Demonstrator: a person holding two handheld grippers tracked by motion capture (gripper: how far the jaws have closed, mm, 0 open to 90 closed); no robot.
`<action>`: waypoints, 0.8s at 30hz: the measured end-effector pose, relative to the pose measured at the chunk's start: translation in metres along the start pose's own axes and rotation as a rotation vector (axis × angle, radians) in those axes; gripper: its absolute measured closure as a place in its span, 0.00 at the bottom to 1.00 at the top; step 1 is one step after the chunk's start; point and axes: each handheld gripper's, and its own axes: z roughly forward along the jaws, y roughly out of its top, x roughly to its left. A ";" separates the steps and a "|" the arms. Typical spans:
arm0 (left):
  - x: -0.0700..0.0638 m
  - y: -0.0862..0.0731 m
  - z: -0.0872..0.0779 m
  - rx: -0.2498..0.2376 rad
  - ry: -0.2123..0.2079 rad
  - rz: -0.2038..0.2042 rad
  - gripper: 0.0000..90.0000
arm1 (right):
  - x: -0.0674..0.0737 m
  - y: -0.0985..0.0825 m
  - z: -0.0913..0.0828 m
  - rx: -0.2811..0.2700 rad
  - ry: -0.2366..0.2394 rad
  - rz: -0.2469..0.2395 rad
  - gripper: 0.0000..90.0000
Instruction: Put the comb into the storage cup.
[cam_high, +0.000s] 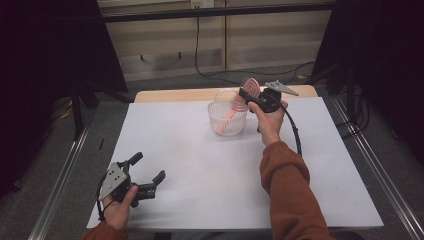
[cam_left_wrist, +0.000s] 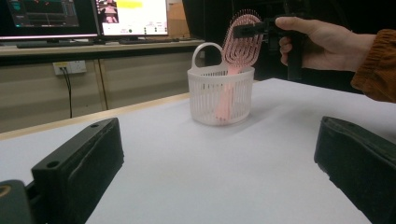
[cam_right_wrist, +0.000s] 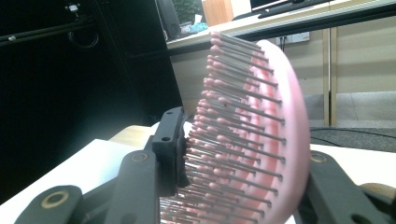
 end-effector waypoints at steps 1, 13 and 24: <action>0.000 0.000 0.000 0.002 -0.001 0.004 0.02 | 0.000 0.000 0.000 0.001 0.000 -0.003 0.63; 0.000 -0.001 0.001 0.016 -0.002 0.015 0.01 | -0.009 -0.003 0.002 0.027 -0.024 -0.013 0.58; 0.000 -0.001 0.001 0.015 -0.006 0.016 0.01 | -0.009 -0.003 0.002 0.038 -0.050 -0.036 0.51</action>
